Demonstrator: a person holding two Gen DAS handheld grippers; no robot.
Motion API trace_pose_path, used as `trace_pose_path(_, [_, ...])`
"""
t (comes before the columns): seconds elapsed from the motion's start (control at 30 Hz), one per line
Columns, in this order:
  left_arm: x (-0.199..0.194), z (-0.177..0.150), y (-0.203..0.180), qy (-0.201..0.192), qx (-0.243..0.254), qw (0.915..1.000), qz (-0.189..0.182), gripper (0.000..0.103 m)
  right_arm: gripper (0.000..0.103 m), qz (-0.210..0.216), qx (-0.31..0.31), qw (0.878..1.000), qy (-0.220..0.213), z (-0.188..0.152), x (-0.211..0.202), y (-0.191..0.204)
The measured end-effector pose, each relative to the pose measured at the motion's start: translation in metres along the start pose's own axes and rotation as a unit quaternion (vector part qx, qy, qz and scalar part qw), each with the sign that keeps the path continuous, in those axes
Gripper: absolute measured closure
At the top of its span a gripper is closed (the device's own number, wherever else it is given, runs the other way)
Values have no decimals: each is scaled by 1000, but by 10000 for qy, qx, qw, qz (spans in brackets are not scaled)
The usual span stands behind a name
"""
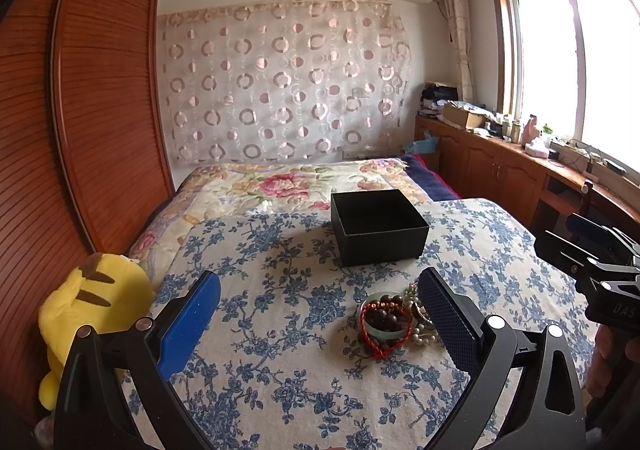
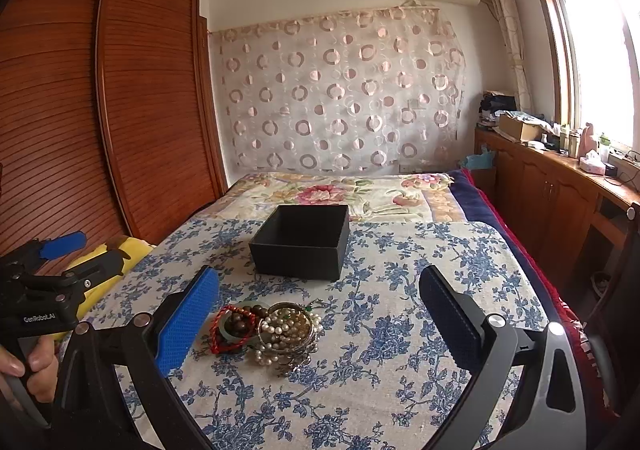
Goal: Organize jewelry
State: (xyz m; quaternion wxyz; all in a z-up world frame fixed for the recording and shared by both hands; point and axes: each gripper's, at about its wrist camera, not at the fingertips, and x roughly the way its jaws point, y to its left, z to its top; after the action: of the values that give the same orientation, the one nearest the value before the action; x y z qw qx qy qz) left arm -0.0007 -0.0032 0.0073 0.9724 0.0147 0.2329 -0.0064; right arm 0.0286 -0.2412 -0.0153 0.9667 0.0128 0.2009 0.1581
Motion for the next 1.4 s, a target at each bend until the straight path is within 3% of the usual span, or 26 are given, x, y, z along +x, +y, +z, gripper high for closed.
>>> trace_pose_path(0.6, [-4,1,-2,-56,-7,10000,-25,7,2,9,12,10000,-15,0,-2,2])
trace_pose_path(1.4, [6,-11,1,159,-37,9998,-82,7,2,111,58,9999,112,-6,5,-1])
